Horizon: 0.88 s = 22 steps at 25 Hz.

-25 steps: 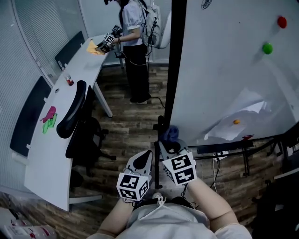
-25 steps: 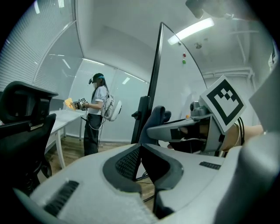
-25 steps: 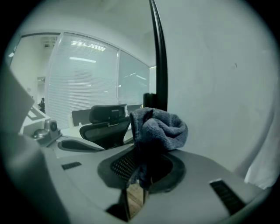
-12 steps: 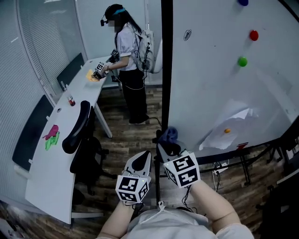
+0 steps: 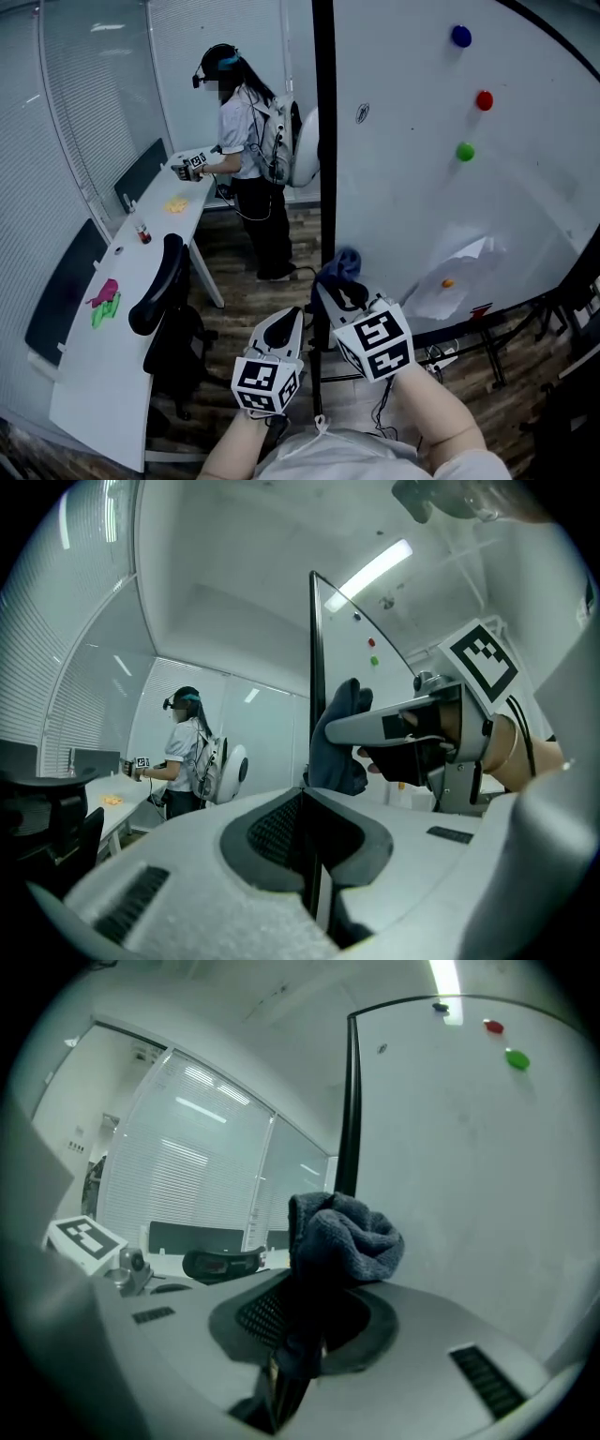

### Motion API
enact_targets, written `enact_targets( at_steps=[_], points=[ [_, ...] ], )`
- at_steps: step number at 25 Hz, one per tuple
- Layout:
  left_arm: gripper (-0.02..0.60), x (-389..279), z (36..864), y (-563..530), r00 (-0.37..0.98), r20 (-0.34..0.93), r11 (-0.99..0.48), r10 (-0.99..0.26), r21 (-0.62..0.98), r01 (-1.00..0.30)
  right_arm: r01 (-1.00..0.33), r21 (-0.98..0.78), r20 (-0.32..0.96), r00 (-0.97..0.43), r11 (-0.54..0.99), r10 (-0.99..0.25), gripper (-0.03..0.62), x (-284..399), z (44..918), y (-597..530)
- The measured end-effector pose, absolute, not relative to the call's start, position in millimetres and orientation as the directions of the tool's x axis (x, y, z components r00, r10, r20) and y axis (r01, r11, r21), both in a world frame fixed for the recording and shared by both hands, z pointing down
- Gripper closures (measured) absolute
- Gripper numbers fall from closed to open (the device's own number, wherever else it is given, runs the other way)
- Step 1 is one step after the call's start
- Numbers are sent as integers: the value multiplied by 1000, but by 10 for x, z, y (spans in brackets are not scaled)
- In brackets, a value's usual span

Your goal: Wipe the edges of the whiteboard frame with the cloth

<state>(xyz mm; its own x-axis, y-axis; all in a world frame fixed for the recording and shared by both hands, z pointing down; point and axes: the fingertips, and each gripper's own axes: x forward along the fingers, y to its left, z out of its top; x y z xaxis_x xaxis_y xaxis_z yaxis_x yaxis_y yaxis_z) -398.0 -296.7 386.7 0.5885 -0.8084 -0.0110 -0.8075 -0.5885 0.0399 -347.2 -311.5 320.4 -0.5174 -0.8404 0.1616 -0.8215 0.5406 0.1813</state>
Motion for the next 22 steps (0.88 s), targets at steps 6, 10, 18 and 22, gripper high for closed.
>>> enact_targets(
  at_steps=[6,10,18,22],
  points=[
    [563,-3900,3647,-3038,608,-39,-608,-793,11,-794,-824,235,96,-509,516,-856,526,-3483,2806,-3140],
    [563,-3880,3501,-3031,610,-70,-612,-789,4,-791,-824,254,49,-512,506,-858,526,-3473,2553,-3146],
    [563,-3881,3333,-2996,608,-95,-610,-789,-1,-792,-828,296,-38,-508,476,-861,526,-3437,2041,-3157],
    [563,-3887,3275,-2990,606,-97,-608,-789,-8,-794,-826,308,-61,-512,472,-857,526,-3437,1826,-3160]
  ],
)
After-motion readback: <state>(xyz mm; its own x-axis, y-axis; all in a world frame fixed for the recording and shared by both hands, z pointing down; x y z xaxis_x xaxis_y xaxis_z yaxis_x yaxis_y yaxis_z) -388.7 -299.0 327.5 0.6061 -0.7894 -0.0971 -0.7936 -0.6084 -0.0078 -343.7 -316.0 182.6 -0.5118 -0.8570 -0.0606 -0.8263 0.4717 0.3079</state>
